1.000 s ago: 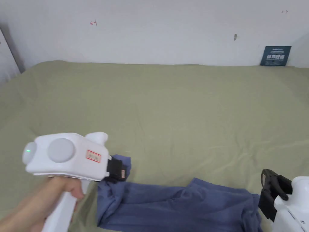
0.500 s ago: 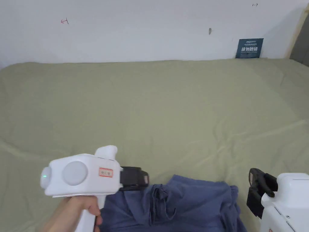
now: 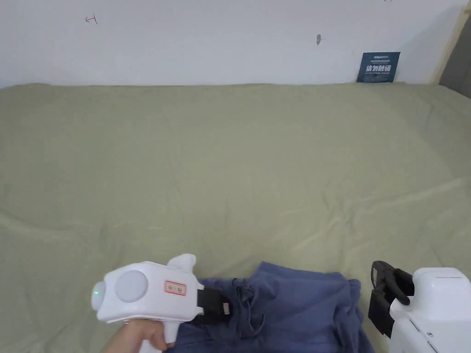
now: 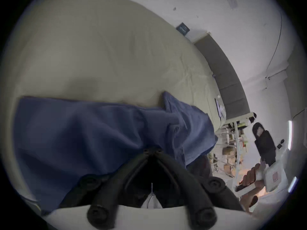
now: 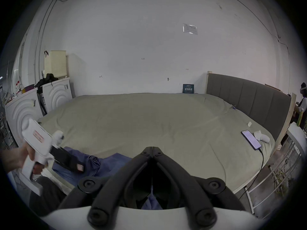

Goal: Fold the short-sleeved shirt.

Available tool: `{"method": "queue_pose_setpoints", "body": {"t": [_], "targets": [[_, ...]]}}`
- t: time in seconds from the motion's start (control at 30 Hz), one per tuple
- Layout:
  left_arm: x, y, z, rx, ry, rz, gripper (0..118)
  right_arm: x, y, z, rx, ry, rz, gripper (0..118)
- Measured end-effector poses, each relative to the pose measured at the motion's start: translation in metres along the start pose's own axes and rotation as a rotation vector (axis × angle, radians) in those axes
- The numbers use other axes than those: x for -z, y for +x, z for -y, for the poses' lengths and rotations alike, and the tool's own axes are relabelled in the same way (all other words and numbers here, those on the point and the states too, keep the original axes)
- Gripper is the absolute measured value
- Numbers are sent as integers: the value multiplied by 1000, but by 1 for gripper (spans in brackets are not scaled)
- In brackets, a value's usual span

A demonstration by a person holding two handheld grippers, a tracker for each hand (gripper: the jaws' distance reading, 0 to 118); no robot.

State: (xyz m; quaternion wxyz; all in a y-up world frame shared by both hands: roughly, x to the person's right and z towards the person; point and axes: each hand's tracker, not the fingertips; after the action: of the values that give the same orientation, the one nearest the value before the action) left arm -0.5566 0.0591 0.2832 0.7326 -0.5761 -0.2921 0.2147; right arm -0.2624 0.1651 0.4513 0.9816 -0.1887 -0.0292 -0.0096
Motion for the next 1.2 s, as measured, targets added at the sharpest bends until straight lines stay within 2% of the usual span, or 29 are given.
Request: {"method": "queue_pose_setpoints", "body": {"t": [0.07,0.17,0.2,0.3,0.4,0.5,0.6,0.7,0.73,0.77,0.8,0.83,0.87,0.9,1.0,1.07,1.13,1.17,1.2], "targets": [[25,-1,-1,11,-12,-12,0,0,0,0,-2,-8,2,0],[14,-4,-1,-75,2,88,0,2,-1,2,-8,-14,4,0],[8,-7,-3,-63,9,85,0,3,-3,2,-9,-15,3,0],[-35,-18,-5,-9,78,83,0,8,-9,2,-14,-20,0,0],[-99,-24,-1,-18,167,89,0,12,-16,0,-13,-21,-15,0],[-147,-50,0,-43,223,-18,0,15,-25,-3,-25,-17,-33,0],[-165,-78,3,-77,210,-128,0,17,-33,-5,-36,-13,-44,0],[-161,-90,8,-92,176,-95,0,20,-38,-6,-42,-13,-50,0],[-158,-93,8,-101,162,-80,5,20,-39,-6,-43,-15,-50,0],[-154,-94,8,-105,159,-61,31,19,-41,-8,-46,-17,-50,0],[-148,-105,3,-90,162,-23,77,19,-43,-9,-49,-17,-49,0],[-142,-109,1,-99,153,20,118,19,-43,-9,-52,-18,-48,0],[-133,-111,-1,-127,123,66,116,19,-43,-9,-55,-21,-49,0],[-132,-111,-1,-126,183,84,111,20,-43,-8,-58,-23,-48,0],[-114,-122,-5,-167,132,166,106,20,-42,-9,-68,-27,-40,0],[-106,-112,-6,-181,122,212,89,22,-39,-8,-69,-31,-35,0],[-98,-110,-8,-198,123,229,56,22,-36,-8,-71,-32,-27,0],[-96,-107,-9,-211,126,200,44,22,-34,-8,-69,-33,-24,0],[-85,-131,-18,-203,124,173,44,22,-32,-8,-67,-33,-22,0]]}}
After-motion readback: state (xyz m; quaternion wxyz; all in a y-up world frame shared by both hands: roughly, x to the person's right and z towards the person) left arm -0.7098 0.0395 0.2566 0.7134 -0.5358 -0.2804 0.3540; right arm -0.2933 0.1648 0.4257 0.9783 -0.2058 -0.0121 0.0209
